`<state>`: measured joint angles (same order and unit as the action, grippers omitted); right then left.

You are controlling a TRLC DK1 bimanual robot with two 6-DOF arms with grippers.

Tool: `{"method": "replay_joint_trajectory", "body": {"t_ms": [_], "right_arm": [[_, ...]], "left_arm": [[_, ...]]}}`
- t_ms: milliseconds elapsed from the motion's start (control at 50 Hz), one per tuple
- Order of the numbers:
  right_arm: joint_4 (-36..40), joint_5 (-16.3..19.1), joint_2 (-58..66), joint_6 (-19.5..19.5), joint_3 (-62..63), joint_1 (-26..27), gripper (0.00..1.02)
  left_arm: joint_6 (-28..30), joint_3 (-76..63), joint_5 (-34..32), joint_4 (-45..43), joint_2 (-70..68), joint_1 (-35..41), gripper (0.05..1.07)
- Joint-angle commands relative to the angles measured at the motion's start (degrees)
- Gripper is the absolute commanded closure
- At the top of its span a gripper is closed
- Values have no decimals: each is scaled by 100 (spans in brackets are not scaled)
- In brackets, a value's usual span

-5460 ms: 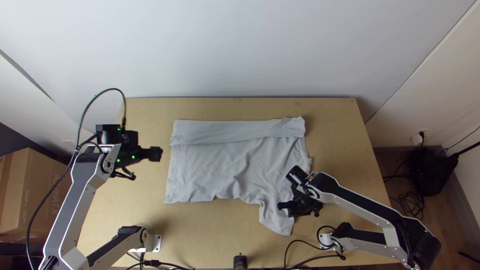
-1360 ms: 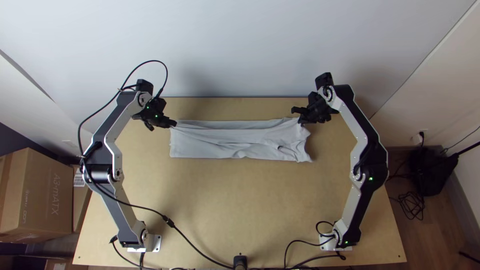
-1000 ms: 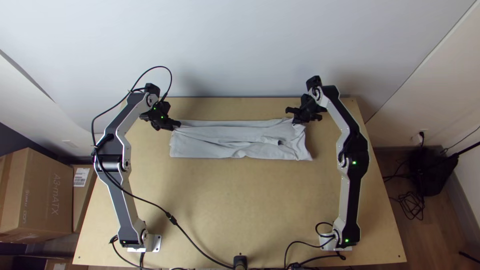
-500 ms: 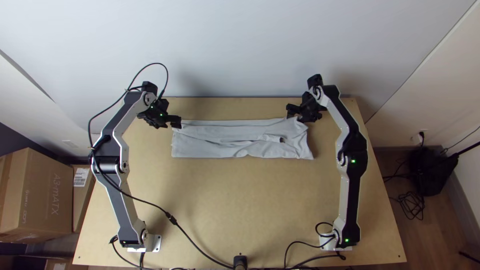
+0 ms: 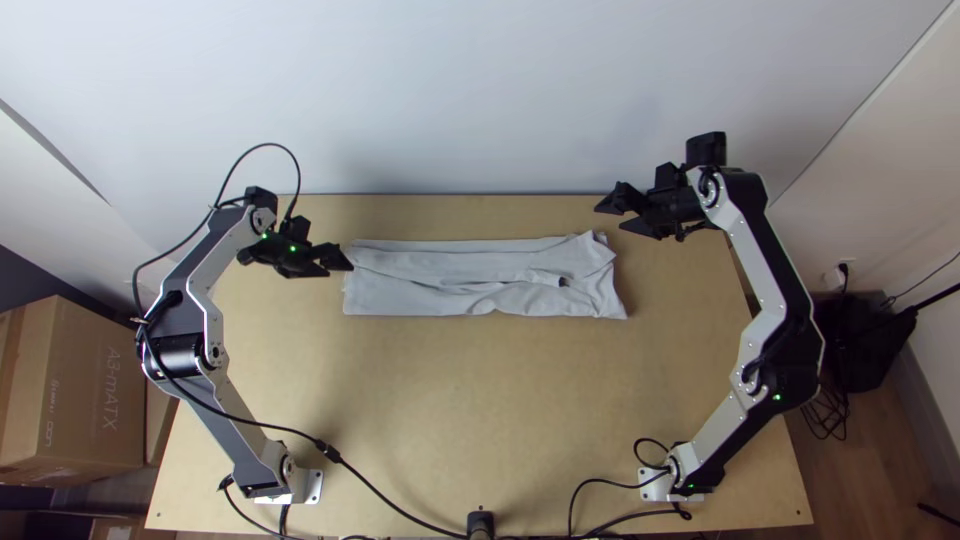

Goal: Fold the t-shirt

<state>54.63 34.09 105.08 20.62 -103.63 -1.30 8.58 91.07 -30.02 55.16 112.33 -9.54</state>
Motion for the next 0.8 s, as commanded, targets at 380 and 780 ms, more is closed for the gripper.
{"method": "replay_joint_trajectory", "body": {"t_ms": [380,780], "right_arm": [[127,1654,-1367,829,335,376,5],[241,1645,-1780,926,221,279,5]], "left_arm": [[-146,-616,-426,-813,482,49,10],[-919,25,-470,-1095,1115,989,10]]}}
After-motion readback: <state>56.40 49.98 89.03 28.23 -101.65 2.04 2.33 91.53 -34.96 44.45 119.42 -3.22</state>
